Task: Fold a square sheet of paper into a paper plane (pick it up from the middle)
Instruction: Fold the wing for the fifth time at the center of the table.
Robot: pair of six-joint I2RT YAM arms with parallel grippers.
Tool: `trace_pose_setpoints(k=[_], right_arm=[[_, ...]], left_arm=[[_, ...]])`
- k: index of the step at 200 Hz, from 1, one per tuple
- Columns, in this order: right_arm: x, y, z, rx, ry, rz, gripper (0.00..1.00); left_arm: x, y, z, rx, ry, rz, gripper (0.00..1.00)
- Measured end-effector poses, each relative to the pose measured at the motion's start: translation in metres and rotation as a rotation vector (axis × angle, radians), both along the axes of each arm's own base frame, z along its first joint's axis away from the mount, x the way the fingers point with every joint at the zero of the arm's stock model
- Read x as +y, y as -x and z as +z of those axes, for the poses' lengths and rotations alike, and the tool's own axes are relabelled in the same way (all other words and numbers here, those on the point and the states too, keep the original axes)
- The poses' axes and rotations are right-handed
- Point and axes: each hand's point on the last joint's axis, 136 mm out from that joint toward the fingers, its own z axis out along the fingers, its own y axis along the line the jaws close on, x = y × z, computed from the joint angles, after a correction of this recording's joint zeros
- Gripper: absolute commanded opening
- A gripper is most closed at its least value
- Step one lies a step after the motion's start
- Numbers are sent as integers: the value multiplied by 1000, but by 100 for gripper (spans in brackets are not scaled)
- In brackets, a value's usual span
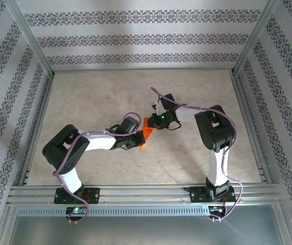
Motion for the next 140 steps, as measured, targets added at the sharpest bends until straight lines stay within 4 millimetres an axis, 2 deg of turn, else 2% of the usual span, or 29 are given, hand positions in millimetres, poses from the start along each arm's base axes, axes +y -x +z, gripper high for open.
trace_pose_setpoints(k=[45,63,89,140], right_arm=[[0,-3,-2,6,100,-9,18],[0,-3,-2,12,114,-14,18],[1,-3,-1,23,115,-20,19],[1,-5,7,35,76,-34,20]], left_arm=[[-11,-29,27,-72,30,-7,0],[-9,-36,21,-66,25,8,0],[-4,-34,-3,-20,-10,14,0],[-3,-40,-3,-37,-19,29,0]])
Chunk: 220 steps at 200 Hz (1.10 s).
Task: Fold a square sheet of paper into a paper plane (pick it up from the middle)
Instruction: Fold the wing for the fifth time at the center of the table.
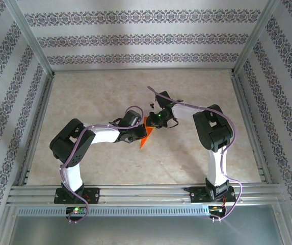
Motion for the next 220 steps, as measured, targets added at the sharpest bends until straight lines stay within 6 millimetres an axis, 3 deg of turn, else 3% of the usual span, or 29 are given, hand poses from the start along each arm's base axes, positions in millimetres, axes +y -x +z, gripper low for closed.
trace_pose_setpoints(k=[61,142,220], right_arm=[[-29,-22,55,-165,-91,-60,20],[-22,-14,11,-87,-96,-31,18],[-29,-33,-7,-27,-90,-103,16]], left_arm=[[1,-1,0,-1,-3,7,0],[1,-1,0,1,-3,10,0],[3,1,-2,-1,-1,10,0]])
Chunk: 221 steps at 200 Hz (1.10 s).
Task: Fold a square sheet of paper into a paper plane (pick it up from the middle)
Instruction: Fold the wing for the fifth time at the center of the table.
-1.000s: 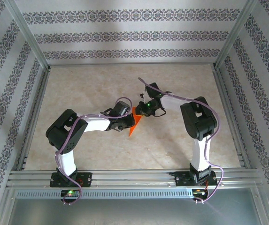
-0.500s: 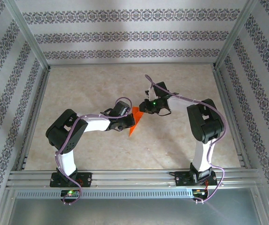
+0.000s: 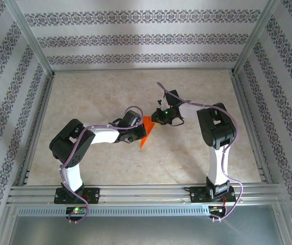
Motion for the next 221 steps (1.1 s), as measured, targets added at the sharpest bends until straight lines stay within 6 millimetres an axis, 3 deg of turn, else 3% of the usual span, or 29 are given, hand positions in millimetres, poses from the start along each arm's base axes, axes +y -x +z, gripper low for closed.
trace_pose_setpoints(k=[70,95,113,139,174,221], right_arm=[[-39,-45,3,8,-9,-185,16],[-48,-48,13,-29,7,-209,16],[-42,-38,29,-63,1,-185,16],[-14,-10,43,-90,-24,-104,15],[15,33,22,-10,-37,-20,13],[15,39,0,55,-23,-32,13]], left_arm=[[0,0,0,-10,2,-8,0],[0,1,1,-7,-10,-21,0],[0,1,1,-3,-21,-31,0],[1,2,1,0,-35,-44,0],[0,3,2,3,-38,-61,0],[-3,9,8,19,-13,-96,0]])
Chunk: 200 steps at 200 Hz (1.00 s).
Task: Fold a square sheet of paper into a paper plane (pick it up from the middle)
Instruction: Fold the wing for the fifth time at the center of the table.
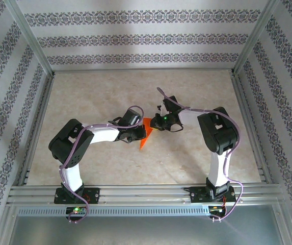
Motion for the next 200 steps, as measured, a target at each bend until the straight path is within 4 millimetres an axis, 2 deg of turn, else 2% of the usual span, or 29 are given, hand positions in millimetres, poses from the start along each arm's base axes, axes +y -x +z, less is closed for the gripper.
trace_pose_setpoints(k=[38,55,93,150,177,200], right_arm=[[-1,-1,-1,3,8,-13,12],[-1,-2,-1,6,9,-20,12],[-1,-2,-1,11,9,-26,12],[0,-2,3,0,0,-19,13],[9,0,20,-51,-15,14,13],[26,15,38,-94,-32,67,13]], left_arm=[[-1,13,36,-31,88,-12,3],[0,20,41,-25,118,-5,3],[3,36,21,46,108,7,0],[10,45,-5,112,67,27,0],[10,45,-8,116,64,27,0],[10,45,-8,116,63,27,0]])
